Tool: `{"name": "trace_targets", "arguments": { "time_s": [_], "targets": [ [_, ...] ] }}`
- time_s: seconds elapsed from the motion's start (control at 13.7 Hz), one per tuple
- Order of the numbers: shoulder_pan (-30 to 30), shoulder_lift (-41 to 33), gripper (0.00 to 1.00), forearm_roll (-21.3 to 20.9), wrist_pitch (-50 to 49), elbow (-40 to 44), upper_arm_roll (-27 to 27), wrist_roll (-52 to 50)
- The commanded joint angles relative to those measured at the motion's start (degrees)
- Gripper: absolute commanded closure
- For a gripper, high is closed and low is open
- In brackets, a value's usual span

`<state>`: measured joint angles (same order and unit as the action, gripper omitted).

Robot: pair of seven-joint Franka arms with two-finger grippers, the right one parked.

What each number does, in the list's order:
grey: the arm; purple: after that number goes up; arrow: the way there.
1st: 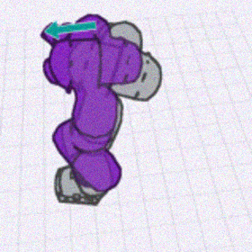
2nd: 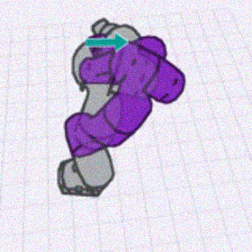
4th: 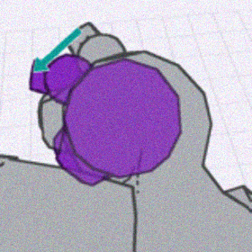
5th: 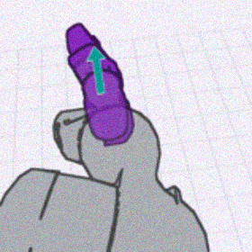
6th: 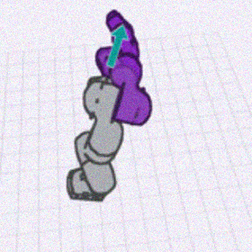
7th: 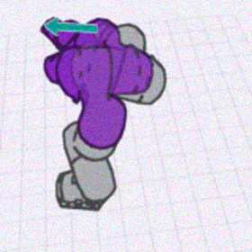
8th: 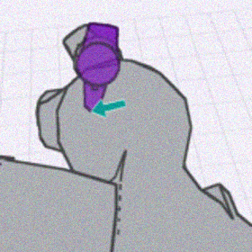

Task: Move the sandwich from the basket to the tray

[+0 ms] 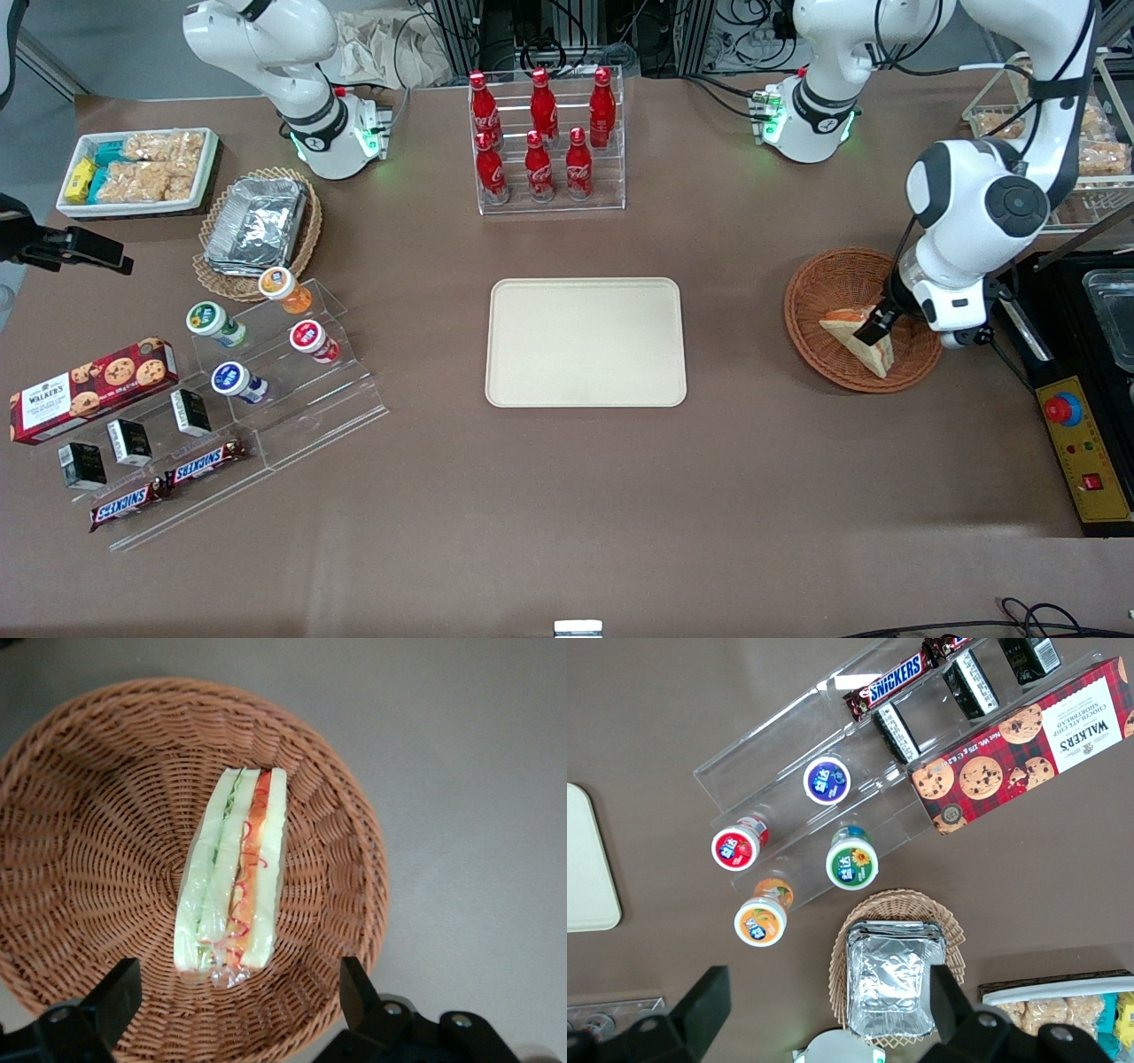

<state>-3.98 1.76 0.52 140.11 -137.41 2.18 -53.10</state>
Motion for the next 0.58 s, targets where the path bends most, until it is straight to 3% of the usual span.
{"name": "trace_targets", "arguments": {
  "time_s": [0.0,0.44,0.51],
  "targets": [
    [-0.15,0.78,0.00,0.27,4.20,-2.07,0.10,-1.22],
    [0.38,2.62,0.00,-0.08,8.06,-4.53,0.45,-0.86],
    [0.38,3.76,0.04,-0.17,9.12,-4.45,0.45,-0.78]
  ]
}}
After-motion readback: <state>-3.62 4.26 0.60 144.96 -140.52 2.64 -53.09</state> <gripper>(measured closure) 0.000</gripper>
